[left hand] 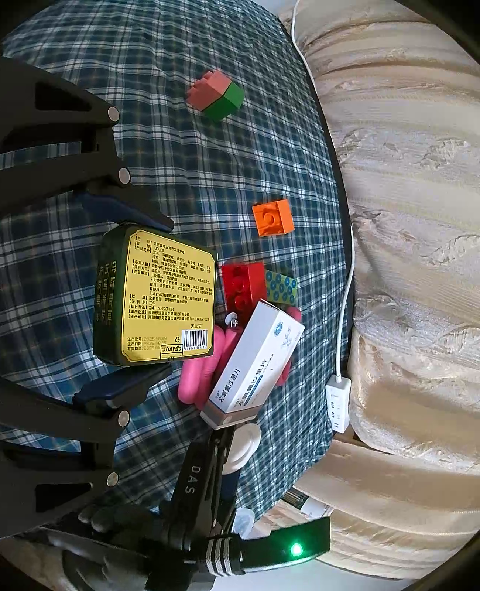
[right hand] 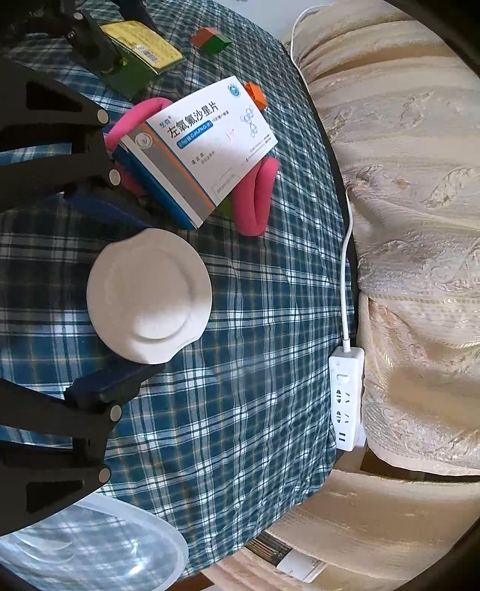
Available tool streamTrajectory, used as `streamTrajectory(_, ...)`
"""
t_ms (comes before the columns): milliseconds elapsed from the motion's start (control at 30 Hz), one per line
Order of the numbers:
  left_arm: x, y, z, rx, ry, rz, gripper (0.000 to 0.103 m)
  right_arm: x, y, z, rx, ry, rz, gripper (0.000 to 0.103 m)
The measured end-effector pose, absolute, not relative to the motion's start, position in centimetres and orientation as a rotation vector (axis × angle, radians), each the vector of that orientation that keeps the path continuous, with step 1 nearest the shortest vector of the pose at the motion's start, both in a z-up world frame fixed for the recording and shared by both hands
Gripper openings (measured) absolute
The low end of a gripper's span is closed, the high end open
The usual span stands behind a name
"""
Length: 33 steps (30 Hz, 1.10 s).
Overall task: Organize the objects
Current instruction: 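Grasp the white round plastic lid with the right tool while the left tool holds the tin, then carry the tin with the left tool and the lid with the right tool over the clear bowl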
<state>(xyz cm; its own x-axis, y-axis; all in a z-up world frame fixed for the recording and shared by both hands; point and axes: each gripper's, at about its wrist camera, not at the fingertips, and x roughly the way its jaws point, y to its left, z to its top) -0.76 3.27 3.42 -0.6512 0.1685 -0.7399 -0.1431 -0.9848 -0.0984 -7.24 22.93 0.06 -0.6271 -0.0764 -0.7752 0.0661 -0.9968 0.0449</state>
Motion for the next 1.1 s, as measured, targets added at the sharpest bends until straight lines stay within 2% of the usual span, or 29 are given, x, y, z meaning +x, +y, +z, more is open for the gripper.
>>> streamTrajectory(633, -0.1, 4.5, 4.3, -1.184, 0.009, 2.734, 0.07, -1.0, 25.5, 4.3, 1.132, -0.211, -2.844, 0.069)
streamTrajectory(1100, 1.4, 10.0, 6.5, -1.098, 0.116, 2.68, 0.07, 4.1, 32.1, 6.4, 1.038, -0.346, -2.963, 0.069)
